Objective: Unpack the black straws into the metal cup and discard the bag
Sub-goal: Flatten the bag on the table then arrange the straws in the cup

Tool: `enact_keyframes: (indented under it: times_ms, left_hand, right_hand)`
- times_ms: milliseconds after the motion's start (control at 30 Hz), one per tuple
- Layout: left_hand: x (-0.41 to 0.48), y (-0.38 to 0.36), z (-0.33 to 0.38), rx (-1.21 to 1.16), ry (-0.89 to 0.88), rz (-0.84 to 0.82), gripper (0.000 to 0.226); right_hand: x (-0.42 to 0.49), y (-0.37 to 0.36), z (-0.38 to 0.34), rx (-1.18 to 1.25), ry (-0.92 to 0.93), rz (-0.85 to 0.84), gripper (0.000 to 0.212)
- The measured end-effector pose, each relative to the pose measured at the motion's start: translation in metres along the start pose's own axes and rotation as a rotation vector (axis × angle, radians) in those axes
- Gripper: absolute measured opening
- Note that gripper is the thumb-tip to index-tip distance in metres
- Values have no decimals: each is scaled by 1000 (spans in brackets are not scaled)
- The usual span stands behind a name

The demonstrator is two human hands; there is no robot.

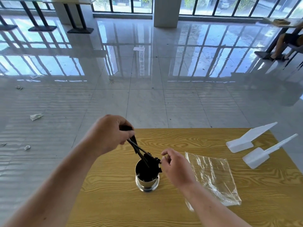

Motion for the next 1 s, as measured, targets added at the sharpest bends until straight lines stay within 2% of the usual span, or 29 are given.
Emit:
enact_keyframes:
  times_ms: [133,200,267,333,400,467,533,633,767,833,933,1000]
  left_hand:
    - [2,25,-5,-104,-16,286,15]
    - [-3,22,-11,-198,5,400,13]
    - [-10,7,-22,-305,45,459,11]
    - [-16,-18,-32,-442,98,454,9]
    - [-23,-43,-40,-604,172,435,9]
    - [-31,-65,-44,-767,244,428,18]
    - [-40,-85,-46,-925,325,430,23]
    - [-50,-110,-52,-1091,443,419,18]
    - [-62,-138,-61,-1252,551,374,16]
    - [-69,-149,-66,-1313,590,354,15]
    - [-76,-163,-72,-1352,630,317,12]
    - [-80,-169,-74,-1350,637,285,18]
  right_hand:
    - [3,11,11,197,-123,19,19]
    - [1,4,8,320,-180,-128,16]
    - [-5,-15,-7,431,-231,-405,14]
    - [-12,-31,-26,605,-296,-661,40]
    - [-13,-37,-38,854,-402,-804,71]
    - [-8,-34,-45,1062,-473,-845,97]
    - [-1,-29,-44,1201,-528,-810,111]
    - [12,-25,-31,1299,-636,-660,97]
    - [24,-17,-14,1290,-652,-490,41]
    - [29,-9,-10,1212,-616,-418,23]
    - [38,2,-21,1066,-479,-395,10]
    - [42,11,-33,939,-365,-376,11]
Point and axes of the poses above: each hand's wrist, its own x-axis towards the middle knuckle, its own y-axis out of the back of the hand, z = x × y, the point moved 9 cm from there along x, towards the middle knuckle, and after that the axes turned 13 degrees about -y, right-handed, at the moved point
